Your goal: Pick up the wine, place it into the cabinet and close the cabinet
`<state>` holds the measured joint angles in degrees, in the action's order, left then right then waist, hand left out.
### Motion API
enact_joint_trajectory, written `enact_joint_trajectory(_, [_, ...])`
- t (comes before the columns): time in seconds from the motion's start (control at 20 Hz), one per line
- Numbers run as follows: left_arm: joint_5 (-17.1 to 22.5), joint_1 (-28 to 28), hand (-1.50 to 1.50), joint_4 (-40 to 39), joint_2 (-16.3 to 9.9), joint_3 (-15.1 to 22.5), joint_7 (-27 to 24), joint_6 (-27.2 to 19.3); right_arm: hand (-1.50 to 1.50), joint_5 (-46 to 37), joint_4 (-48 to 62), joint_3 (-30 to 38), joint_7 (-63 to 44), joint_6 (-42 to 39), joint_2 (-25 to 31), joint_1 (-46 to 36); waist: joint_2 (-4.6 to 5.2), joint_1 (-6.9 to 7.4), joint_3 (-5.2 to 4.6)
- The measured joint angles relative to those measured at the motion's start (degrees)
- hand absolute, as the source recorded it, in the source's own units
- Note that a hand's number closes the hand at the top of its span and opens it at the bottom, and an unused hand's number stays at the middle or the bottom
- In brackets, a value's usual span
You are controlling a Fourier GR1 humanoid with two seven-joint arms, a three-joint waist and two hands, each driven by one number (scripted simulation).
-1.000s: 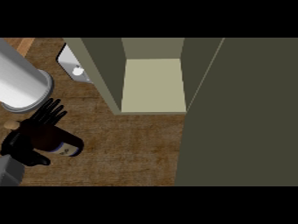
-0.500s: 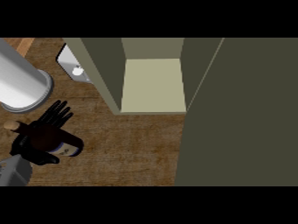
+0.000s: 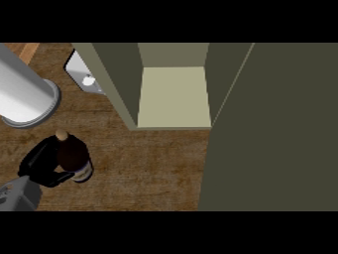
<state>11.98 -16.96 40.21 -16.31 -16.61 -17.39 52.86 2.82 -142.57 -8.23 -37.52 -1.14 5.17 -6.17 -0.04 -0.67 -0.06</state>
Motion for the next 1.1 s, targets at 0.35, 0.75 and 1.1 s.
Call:
enact_joint_trajectory(0.35, [-6.40,2.31,1.50,6.54,0.47,4.78,-7.80,-4.43,-1.50,-0.03,0.05,0.28,1.30,-0.89,0.13,1.63,-0.01,-0.16,-0.04])
enact_joint_trajectory(0.75, [-7.85,7.33,1.50,13.13,4.85,0.94,-15.97,-23.73,-1.50,-0.05,0.14,0.78,1.83,-0.96,-0.08,2.28,-0.28,0.67,0.15])
enact_joint_trajectory(1.1, [-9.18,10.80,1.50,23.81,8.96,0.53,-19.43,-34.21,-1.50,0.12,0.37,1.12,1.98,-1.40,-0.24,2.37,-0.19,0.79,0.10])
